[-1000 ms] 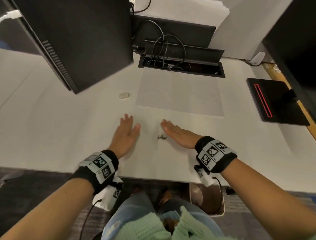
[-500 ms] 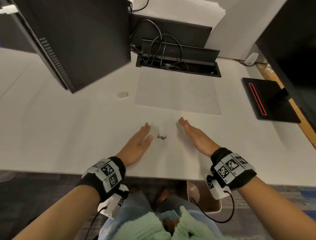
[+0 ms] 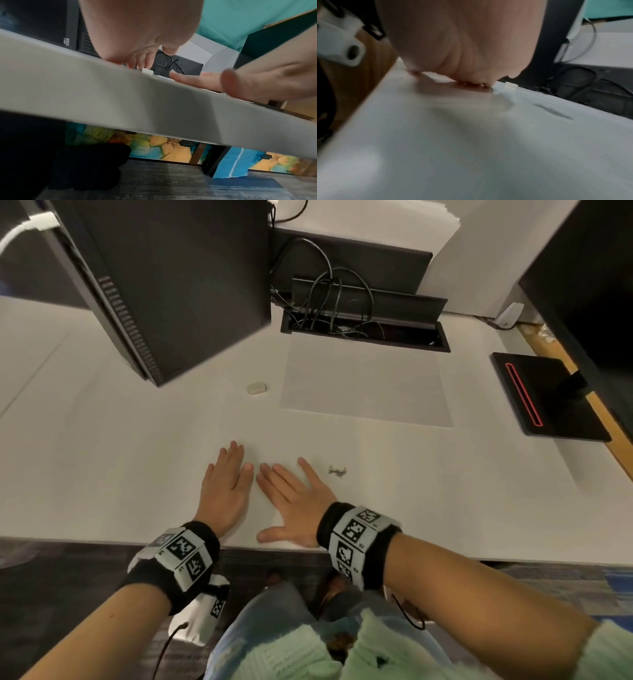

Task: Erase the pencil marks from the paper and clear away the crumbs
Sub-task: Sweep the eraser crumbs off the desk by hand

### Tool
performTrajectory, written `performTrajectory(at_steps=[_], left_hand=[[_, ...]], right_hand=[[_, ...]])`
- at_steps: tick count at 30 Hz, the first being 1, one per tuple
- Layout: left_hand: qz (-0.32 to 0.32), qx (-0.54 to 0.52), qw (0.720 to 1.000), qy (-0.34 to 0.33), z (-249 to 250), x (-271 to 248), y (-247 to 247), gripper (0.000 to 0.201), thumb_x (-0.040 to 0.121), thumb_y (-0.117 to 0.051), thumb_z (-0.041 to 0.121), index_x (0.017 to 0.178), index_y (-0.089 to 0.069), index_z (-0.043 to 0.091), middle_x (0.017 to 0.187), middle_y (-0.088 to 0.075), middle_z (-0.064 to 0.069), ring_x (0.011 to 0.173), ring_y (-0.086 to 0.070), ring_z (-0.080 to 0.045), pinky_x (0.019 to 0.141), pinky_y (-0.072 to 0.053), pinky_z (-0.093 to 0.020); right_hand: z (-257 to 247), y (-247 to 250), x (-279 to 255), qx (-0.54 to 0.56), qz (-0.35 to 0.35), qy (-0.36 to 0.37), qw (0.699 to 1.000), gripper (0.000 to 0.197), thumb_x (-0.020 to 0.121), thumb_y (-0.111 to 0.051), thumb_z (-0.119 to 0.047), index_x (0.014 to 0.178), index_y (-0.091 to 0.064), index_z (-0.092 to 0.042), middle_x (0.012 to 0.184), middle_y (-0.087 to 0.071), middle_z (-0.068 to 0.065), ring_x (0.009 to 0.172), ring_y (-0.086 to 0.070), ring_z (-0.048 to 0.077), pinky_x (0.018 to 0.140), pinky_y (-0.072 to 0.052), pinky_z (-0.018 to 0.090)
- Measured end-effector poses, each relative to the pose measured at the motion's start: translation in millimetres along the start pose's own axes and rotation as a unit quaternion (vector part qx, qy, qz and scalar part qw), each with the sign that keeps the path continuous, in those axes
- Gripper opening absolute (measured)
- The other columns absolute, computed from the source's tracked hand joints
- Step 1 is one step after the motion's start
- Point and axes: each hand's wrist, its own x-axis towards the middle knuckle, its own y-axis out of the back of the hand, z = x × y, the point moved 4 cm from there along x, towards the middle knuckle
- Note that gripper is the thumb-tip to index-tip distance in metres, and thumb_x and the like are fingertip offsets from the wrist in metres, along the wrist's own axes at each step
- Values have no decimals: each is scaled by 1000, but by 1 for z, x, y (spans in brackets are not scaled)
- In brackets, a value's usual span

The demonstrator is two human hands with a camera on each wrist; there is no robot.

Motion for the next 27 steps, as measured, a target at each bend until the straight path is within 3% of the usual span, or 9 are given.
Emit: performTrajectory(at_steps=[8, 12, 15, 19, 21, 24, 27], left_hand=[[-18, 34, 999, -10, 21, 1, -24, 52, 103, -21, 29, 150, -11, 12, 159, -2, 0, 146, 3, -12, 114, 8, -26], [-52, 80, 995, -21, 37, 1, -42, 55, 103, -19, 32, 150, -3, 10, 159, 6, -2, 146, 8, -13, 114, 10, -27], [-77, 116, 990, -33, 51, 1, -57, 57, 102, -17, 34, 150, 3, 9, 158, 11, -4, 145, 11, -14, 114, 11, -27], [-112, 173, 977, -54, 69, 0, -81, 60, 102, -15, 36, 149, 9, 8, 157, 17, -5, 145, 14, -16, 114, 13, -27], [-125, 201, 969, -66, 80, 1, -93, 61, 102, -13, 38, 148, 11, 7, 156, 19, -7, 144, 16, -16, 114, 14, -28], [-146, 235, 957, -88, 98, 3, -114, 63, 101, -11, 41, 148, 13, 6, 156, 20, -8, 144, 17, -18, 113, 14, -28], [-169, 253, 946, -111, 118, 4, -135, 65, 100, -11, 44, 147, 14, 6, 155, 21, -9, 144, 18, -18, 114, 13, -29]], right_hand=[[65, -7, -31, -13, -40, -121, 992, 102, 77, -12, -81, 141, 29, -14, 150, 34, 1, 140, 29, 15, 109, 26, 50], [79, -19, -59, 7, -56, -147, 987, 105, 53, 13, -82, 130, 37, -14, 142, 41, 0, 138, 31, 13, 107, 27, 50], [87, -28, -79, 14, -64, -165, 984, 105, 48, 19, -79, 128, 37, -13, 138, 42, 1, 128, 38, 10, 105, 29, 51], [93, -30, -100, 49, -53, -148, 986, 104, 54, 17, -76, 136, 32, -13, 139, 41, -1, 126, 38, 10, 106, 28, 48], [102, -25, -111, 120, -22, -139, 983, 97, 66, 10, -73, 143, 25, -15, 142, 38, -4, 130, 35, 7, 109, 25, 43], [128, -21, -131, 308, 9, -158, 938, 67, 94, -8, -51, 146, 17, -19, 152, 27, -6, 138, 22, 2, 114, 18, 31], [153, -25, -146, 431, 19, -182, 884, 56, 98, -5, -41, 148, 10, -21, 156, 15, -7, 142, 12, 3, 111, 11, 21]])
